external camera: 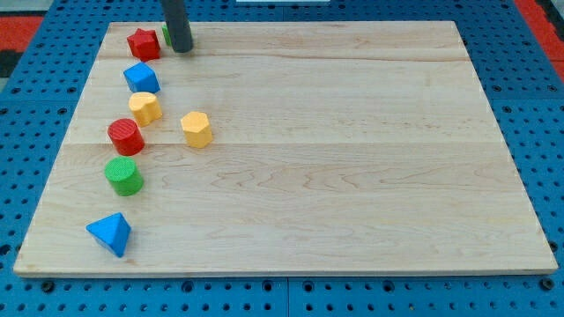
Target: Push the green star to the top of the red star
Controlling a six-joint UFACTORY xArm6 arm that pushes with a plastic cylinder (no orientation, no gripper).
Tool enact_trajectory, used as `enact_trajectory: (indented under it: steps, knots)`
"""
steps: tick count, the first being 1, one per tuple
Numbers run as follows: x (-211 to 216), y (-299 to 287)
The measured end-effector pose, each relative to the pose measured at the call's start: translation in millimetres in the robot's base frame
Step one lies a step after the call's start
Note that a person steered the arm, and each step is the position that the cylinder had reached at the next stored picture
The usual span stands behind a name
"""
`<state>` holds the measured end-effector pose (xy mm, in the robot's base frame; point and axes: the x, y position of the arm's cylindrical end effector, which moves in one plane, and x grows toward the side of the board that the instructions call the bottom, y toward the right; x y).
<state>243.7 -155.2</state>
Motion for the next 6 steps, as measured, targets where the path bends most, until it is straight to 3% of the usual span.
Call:
enact_trajectory:
  steps: [3,6]
  knots:
    - [-23.8,44.9]
    - [-52.1,-4.3]
